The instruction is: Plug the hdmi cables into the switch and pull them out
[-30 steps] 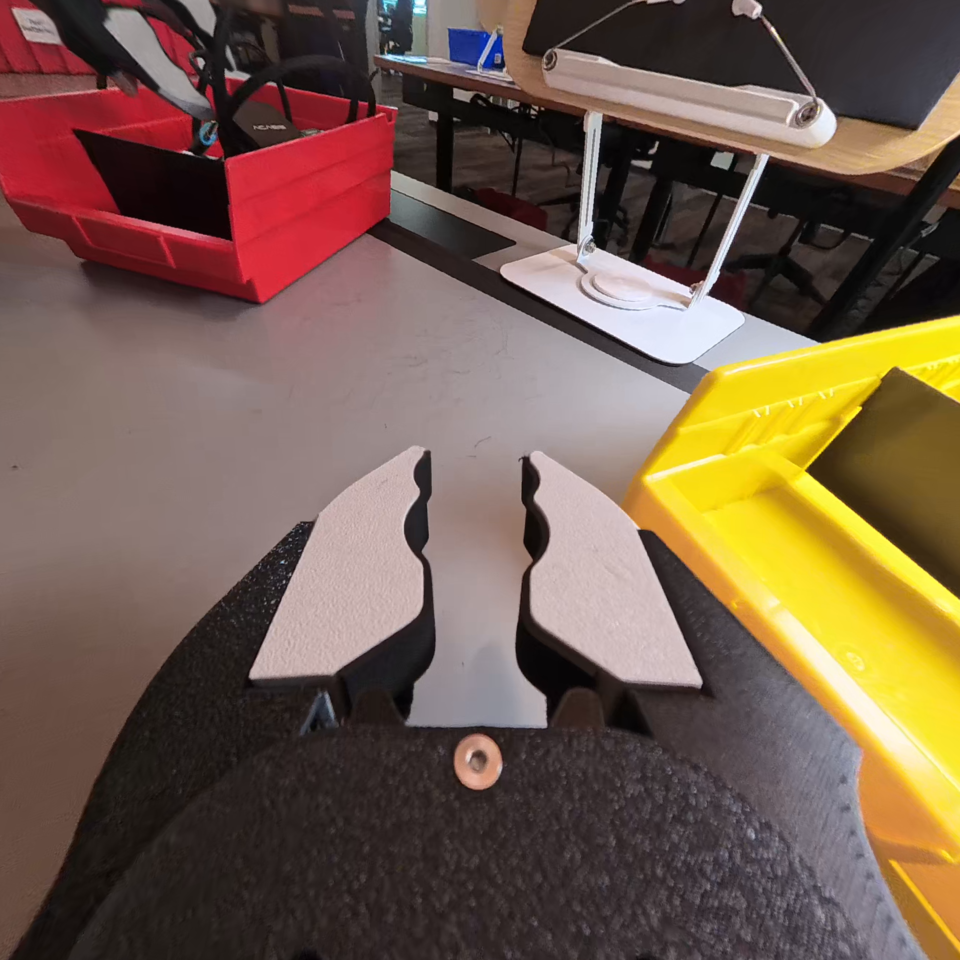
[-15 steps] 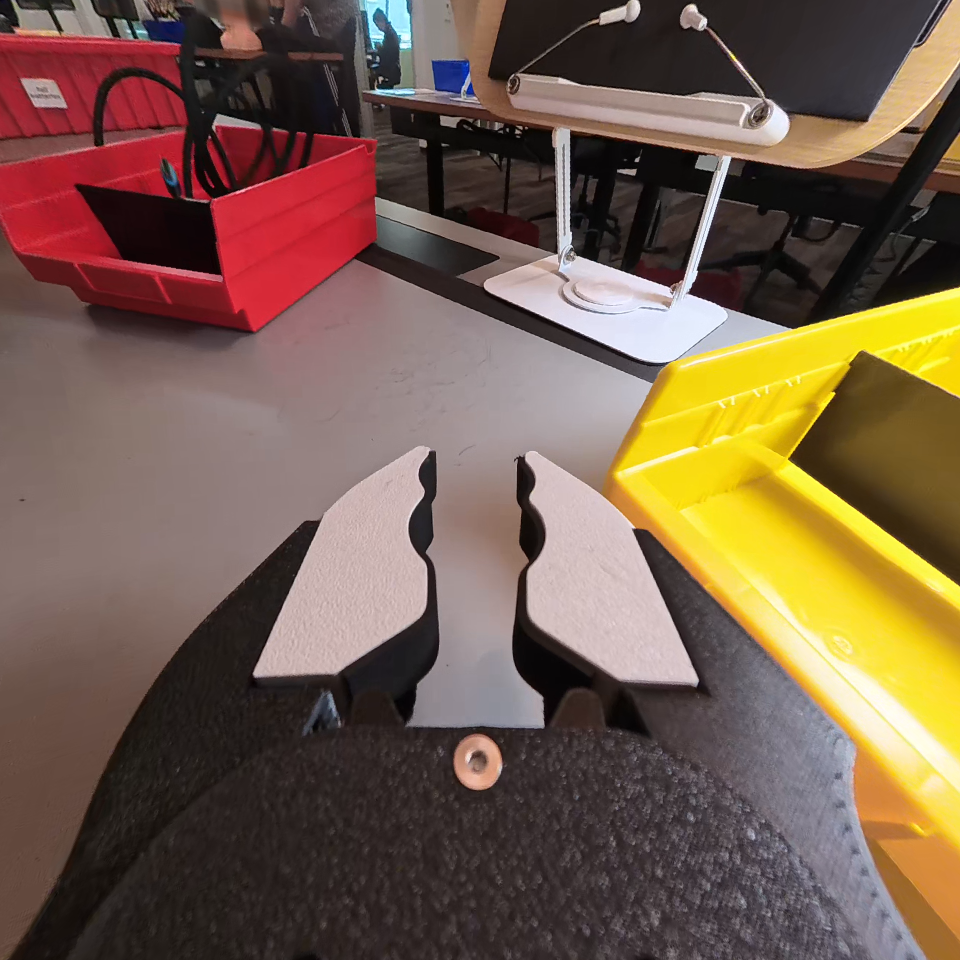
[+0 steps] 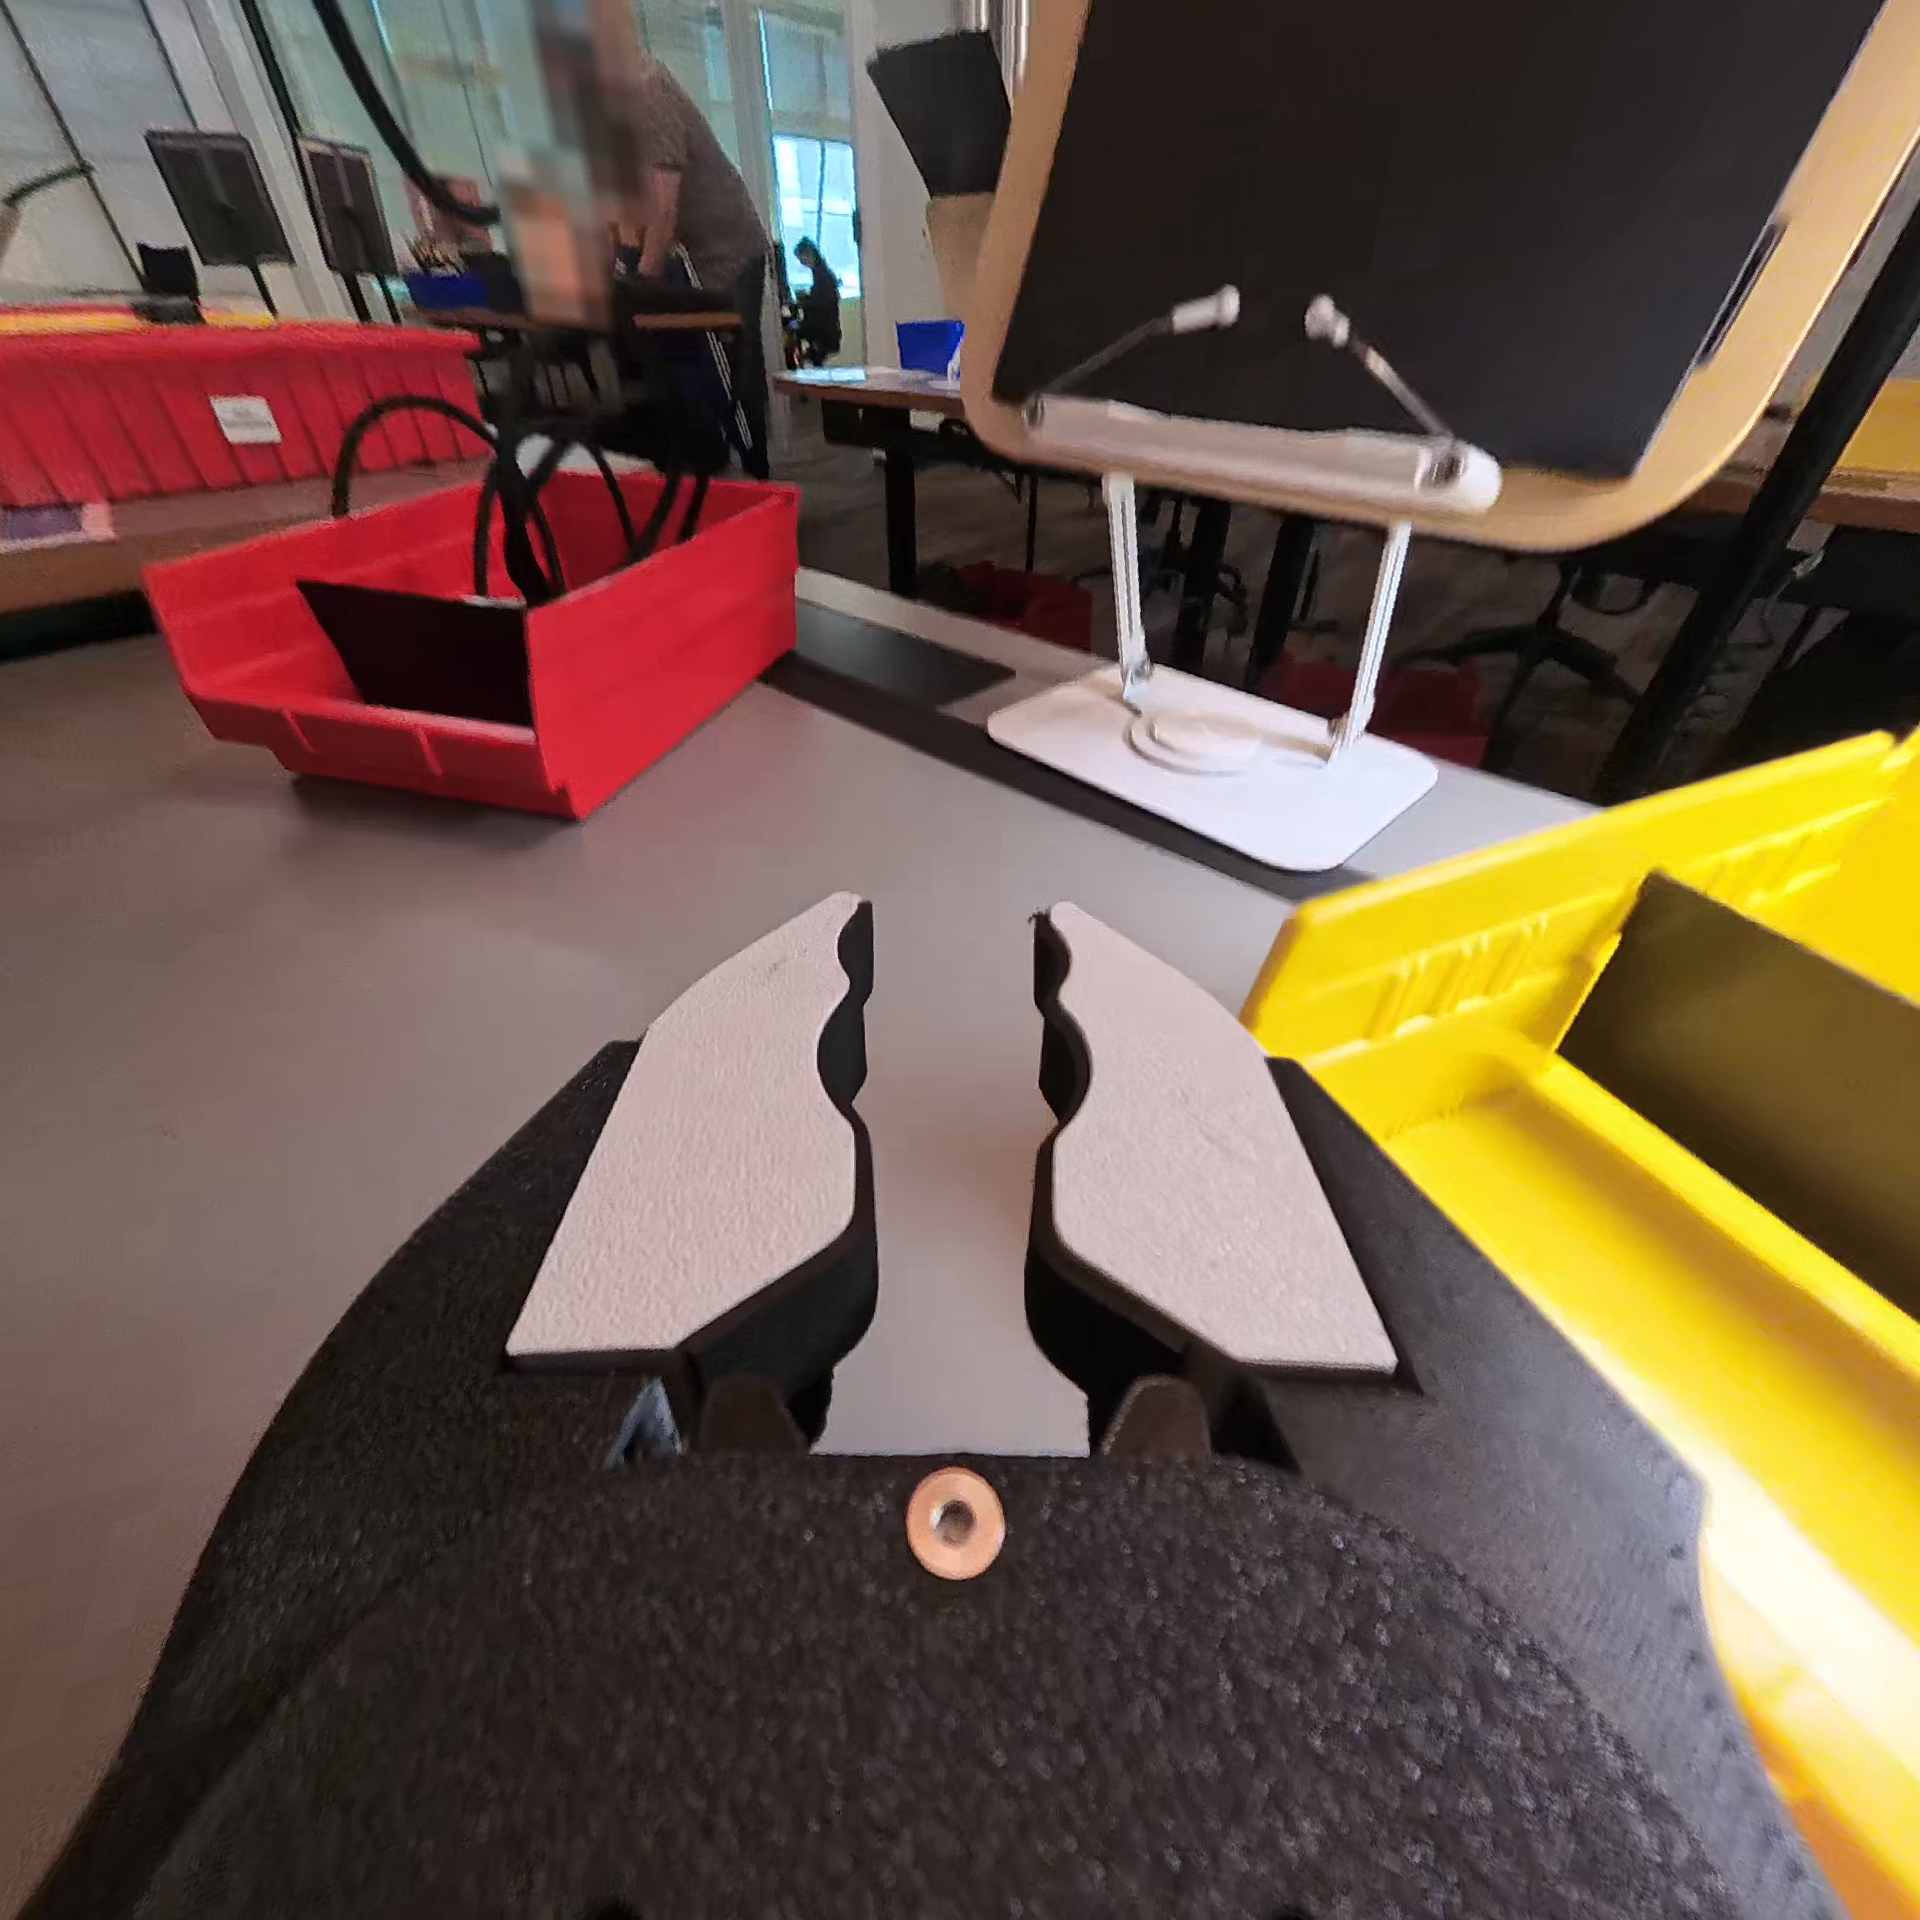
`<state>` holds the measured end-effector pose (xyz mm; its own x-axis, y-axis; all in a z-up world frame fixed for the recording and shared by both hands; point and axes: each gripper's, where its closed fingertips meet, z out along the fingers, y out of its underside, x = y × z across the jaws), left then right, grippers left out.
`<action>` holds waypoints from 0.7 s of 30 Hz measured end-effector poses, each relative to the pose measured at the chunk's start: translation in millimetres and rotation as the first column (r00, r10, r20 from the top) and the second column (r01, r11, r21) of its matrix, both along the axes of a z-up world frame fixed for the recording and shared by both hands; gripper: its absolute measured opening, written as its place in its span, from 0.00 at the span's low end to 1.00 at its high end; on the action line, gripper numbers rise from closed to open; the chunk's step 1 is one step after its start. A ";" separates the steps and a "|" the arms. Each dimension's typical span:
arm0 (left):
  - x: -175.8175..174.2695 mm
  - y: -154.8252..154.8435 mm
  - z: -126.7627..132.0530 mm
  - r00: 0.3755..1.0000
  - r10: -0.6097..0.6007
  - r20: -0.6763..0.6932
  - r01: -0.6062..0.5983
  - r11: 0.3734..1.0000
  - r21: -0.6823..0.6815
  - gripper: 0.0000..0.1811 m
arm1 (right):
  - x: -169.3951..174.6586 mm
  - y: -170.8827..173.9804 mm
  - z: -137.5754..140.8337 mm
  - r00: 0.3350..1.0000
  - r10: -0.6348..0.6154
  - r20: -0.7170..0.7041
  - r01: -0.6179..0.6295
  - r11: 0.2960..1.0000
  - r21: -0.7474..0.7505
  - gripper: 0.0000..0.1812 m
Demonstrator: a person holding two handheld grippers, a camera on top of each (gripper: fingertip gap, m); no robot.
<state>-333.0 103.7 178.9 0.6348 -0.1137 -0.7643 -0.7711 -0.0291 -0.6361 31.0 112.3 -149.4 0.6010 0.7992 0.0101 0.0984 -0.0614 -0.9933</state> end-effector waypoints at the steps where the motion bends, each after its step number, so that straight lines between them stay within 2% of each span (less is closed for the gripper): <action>1: 18.4 -6.1 -1.6 0.998 -0.062 0.032 0.062 0.998 0.004 0.03 | -1.0 -0.3 14.7 1.000 0.008 -0.019 -0.007 1.000 0.029 0.16; 6: 115.9 -38.2 -39.3 0.912 -0.366 0.183 0.369 0.929 0.023 0.03 | -3.3 -13.9 116.1 0.993 0.070 -0.099 -0.041 0.963 0.267 0.15; 8: 154.7 -51.6 -61.7 0.846 -0.472 0.248 0.479 0.877 0.034 0.03 | -7.1 -29.0 154.5 0.986 0.134 -0.101 -0.088 0.927 0.365 0.15; 10: 190.9 -64.4 -85.9 0.762 -0.563 0.321 0.581 0.813 0.046 0.03 | -17.4 -49.2 175.0 0.970 0.240 -0.048 -0.200 0.890 0.411 0.16; 13: 236.7 -80.8 -119.3 0.612 -0.659 0.438 0.704 0.706 0.080 0.03 | -32.4 -69.5 178.0 0.941 0.334 0.049 -0.321 0.841 0.436 0.23; 16: 267.8 -90.0 -142.4 0.465 -0.701 0.540 0.780 0.613 0.124 0.03 | -46.3 -85.2 160.4 0.892 0.438 0.109 -0.442 0.797 0.411 0.25; 19: 281.3 -88.9 -161.5 0.383 -0.701 0.602 0.810 0.568 0.145 0.03 | -47.5 -85.5 152.8 0.881 0.462 0.101 -0.461 0.789 0.407 0.10; 21: 282.9 -84.7 -172.6 0.342 -0.682 0.647 0.828 0.544 0.136 0.03 | -44.7 -83.7 146.0 0.874 0.466 0.139 -0.481 0.788 0.383 0.07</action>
<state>-50.1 19.0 6.3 0.4629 -0.8682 -0.1787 -0.0048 0.1991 -0.9800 -13.7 28.6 -3.4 0.1411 0.9061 0.3988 0.0472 0.3962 -0.9170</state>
